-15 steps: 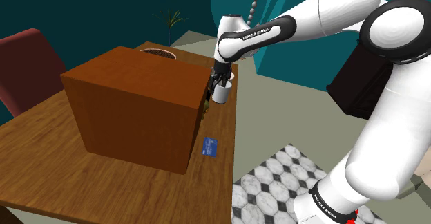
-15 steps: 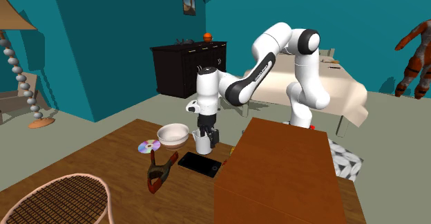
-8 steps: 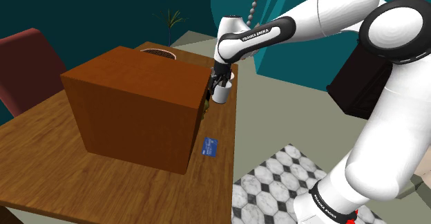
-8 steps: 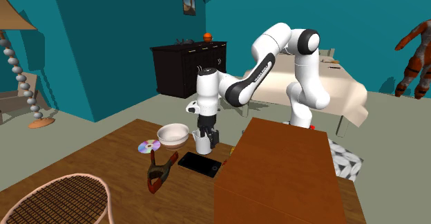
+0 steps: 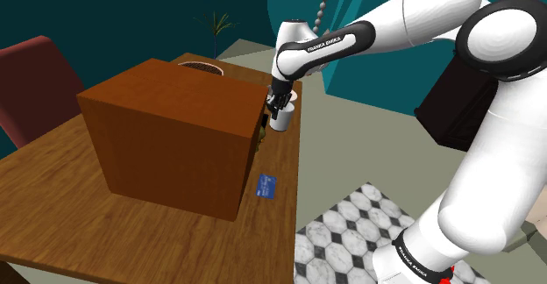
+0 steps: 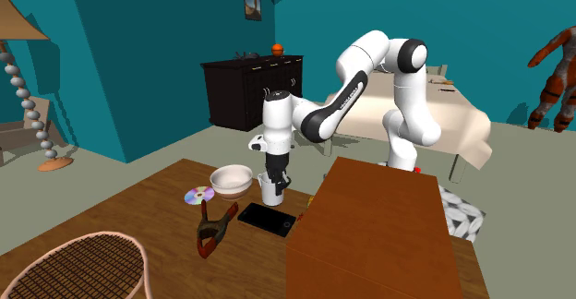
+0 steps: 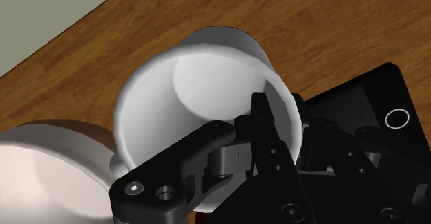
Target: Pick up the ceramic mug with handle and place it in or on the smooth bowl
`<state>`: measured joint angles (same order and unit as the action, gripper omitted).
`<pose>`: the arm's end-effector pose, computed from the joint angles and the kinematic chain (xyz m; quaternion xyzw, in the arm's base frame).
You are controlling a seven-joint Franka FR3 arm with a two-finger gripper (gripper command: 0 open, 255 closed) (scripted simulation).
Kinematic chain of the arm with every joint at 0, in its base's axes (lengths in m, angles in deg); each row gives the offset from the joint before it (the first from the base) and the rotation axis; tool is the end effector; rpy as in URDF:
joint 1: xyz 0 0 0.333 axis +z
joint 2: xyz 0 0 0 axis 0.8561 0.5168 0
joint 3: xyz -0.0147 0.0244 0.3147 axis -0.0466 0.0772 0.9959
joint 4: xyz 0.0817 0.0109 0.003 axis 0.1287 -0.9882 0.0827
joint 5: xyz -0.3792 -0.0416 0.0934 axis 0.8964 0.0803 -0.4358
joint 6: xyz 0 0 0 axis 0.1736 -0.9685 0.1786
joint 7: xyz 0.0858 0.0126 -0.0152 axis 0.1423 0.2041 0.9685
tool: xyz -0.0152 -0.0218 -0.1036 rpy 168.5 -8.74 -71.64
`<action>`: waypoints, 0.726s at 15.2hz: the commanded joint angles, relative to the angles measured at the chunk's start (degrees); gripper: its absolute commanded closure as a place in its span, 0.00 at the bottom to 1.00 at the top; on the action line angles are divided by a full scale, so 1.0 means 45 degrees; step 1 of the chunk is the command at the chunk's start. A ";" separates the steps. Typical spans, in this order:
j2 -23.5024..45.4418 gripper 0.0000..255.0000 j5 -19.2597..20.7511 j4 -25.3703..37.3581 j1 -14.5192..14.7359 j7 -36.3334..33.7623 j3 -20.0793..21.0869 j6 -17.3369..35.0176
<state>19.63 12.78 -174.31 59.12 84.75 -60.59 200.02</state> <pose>0.6000 0.0572 0.3476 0.9932 0.1111 -0.0034 0.0339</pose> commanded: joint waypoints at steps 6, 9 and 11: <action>-0.0330 1.00 -0.0080 0.0279 -0.0010 0.0082 0.0022 -0.0599; -0.0552 1.00 -0.0134 0.0516 -0.0016 0.0140 0.0036 -0.1055; -0.0689 1.00 -0.0168 0.0689 -0.0018 0.0177 0.0044 -0.1362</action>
<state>16.89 12.10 -171.43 59.08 85.42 -60.39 194.47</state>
